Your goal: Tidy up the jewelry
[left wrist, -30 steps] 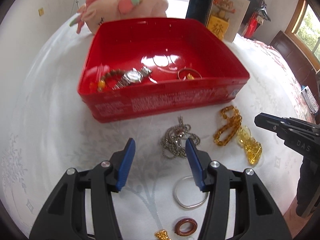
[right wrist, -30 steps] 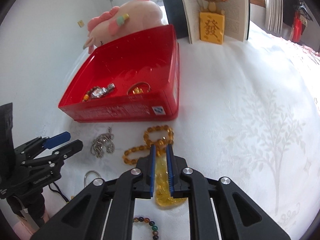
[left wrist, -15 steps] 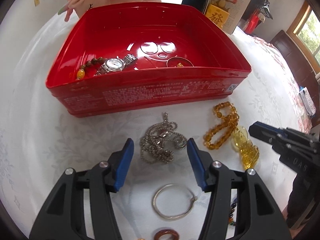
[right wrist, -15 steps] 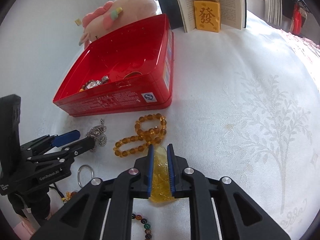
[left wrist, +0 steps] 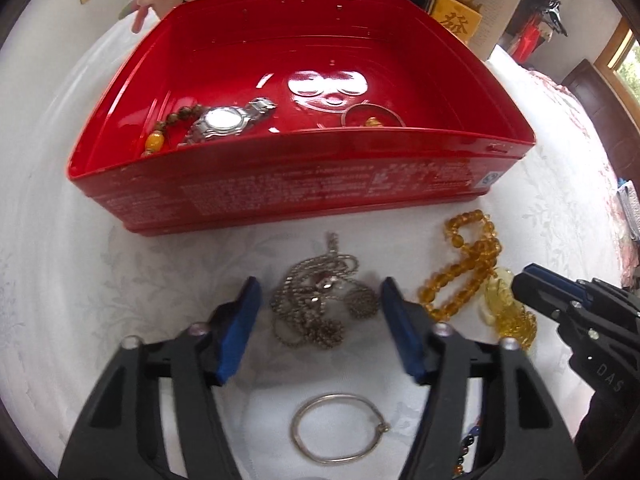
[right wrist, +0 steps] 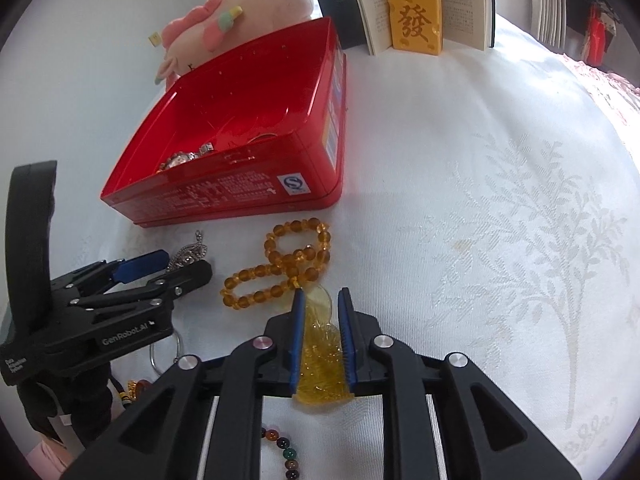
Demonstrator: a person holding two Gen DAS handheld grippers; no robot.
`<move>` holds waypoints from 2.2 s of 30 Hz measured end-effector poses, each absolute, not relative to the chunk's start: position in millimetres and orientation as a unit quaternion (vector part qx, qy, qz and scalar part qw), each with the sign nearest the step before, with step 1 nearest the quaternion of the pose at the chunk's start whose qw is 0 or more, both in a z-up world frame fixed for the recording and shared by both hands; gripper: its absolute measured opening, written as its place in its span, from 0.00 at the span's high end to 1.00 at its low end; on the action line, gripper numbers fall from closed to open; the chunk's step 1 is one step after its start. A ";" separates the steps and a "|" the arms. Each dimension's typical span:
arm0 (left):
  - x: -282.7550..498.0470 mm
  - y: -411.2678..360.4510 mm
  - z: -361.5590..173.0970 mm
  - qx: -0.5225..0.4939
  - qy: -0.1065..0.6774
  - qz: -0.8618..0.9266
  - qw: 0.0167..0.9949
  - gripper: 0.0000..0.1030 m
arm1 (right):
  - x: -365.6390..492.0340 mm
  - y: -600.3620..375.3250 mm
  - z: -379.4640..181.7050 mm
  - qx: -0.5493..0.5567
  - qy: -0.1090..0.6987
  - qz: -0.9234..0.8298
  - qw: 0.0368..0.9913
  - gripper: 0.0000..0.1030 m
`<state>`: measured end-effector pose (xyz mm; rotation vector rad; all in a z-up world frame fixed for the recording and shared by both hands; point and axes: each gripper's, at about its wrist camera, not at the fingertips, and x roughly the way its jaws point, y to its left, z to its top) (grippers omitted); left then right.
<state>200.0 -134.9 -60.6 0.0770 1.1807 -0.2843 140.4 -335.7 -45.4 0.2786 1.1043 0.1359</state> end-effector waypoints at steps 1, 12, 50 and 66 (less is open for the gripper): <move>200.6 -132.6 -60.7 0.034 0.554 -0.132 0.821 0.56 | 140.3 -336.0 -45.3 0.132 0.522 0.064 0.840 0.82; 202.7 -95.5 -55.3 -0.016 0.552 -0.149 0.820 0.97 | 137.5 -336.0 -45.6 0.127 0.522 0.065 0.841 0.68; 194.3 -108.2 -53.8 0.004 0.537 -0.168 0.827 0.95 | 137.7 -316.5 -47.9 0.081 0.536 0.084 0.836 0.59; 185.0 -94.9 -37.5 -0.011 0.524 -0.185 0.831 0.95 | 142.9 -298.5 -53.8 0.021 0.540 0.081 0.838 0.70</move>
